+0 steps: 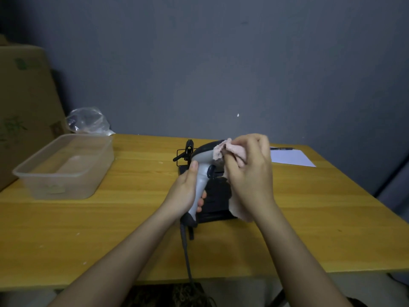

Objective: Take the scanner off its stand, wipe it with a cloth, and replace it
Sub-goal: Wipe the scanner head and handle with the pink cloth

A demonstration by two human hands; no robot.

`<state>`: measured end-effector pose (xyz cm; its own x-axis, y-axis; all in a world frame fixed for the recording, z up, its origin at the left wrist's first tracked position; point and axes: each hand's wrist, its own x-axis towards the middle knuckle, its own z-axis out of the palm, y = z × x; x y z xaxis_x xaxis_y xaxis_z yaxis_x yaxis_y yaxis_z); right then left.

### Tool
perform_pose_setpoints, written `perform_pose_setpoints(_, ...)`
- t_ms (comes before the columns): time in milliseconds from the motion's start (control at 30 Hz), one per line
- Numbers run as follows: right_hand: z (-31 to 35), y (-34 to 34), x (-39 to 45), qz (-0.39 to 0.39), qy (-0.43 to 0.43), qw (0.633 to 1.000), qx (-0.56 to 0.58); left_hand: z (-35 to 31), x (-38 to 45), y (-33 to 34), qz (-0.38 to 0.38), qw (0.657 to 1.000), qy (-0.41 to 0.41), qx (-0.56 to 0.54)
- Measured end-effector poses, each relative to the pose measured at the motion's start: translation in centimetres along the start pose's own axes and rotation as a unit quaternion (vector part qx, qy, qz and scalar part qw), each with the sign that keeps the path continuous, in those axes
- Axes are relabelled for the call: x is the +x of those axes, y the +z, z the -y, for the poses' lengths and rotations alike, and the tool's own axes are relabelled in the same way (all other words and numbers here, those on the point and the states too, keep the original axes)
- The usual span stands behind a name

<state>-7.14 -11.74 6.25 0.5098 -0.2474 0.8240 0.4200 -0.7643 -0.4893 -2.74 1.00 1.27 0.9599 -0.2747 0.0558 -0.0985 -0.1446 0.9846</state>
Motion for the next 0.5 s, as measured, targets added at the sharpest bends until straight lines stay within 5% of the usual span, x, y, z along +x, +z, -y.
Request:
perform_pose_setpoints(300, 0.8, 0.8, -1.7, 0.097, -0.043, 0.993, 0.045, 0.9, 0.3, -0.9, -0.052, 0.998, 0.024, 0.014)
perform_pose_setpoints(500, 0.0, 0.7, -0.9, 0.031, -0.052, 0.998, 0.024, 0.4, 0.1, -0.9, -0.070, 0.994, 0.049, 0.061)
